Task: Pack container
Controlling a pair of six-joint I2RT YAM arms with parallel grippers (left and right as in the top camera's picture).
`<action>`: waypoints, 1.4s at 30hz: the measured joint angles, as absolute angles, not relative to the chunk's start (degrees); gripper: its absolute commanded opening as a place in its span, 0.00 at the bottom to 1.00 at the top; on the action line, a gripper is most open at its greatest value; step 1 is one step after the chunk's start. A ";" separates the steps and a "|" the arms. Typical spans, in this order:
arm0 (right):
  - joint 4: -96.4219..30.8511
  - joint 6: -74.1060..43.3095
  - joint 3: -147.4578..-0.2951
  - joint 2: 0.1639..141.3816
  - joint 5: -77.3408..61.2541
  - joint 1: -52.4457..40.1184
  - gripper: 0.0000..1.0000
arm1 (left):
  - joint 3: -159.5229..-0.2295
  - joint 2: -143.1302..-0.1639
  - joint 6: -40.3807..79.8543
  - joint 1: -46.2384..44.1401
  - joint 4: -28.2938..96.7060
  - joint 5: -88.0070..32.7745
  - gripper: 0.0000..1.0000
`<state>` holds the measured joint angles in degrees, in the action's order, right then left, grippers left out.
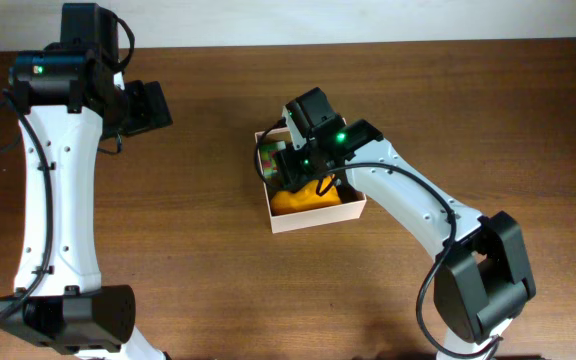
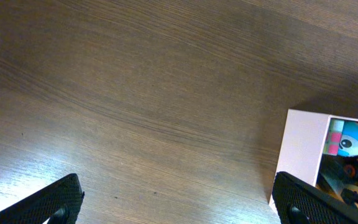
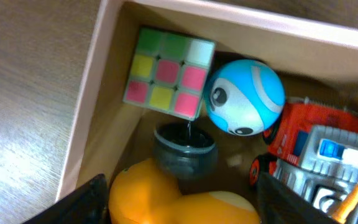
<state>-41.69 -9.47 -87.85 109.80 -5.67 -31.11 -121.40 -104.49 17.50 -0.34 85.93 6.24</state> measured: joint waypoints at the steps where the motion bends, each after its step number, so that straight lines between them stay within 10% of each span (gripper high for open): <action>1: -41.69 -9.13 -87.85 109.78 -5.67 -31.16 0.80 | -121.40 -104.49 17.52 -0.34 85.93 6.24 0.99; 8: -45.08 -8.10 -87.94 109.27 -5.65 -31.16 0.99 | -121.40 -104.49 17.50 -0.34 85.93 6.22 0.99; 26: -79.46 -5.26 -112.97 89.43 5.10 -31.16 0.99 | -121.40 -104.49 17.50 -0.34 85.93 6.22 0.99; 42: -79.50 -4.71 -114.30 64.99 21.23 -31.11 0.99 | -121.40 -104.49 17.50 -0.34 85.93 6.22 0.99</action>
<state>-79.50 -4.71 -114.30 64.99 21.23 -31.11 -121.40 -104.49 17.50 -0.34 85.93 6.22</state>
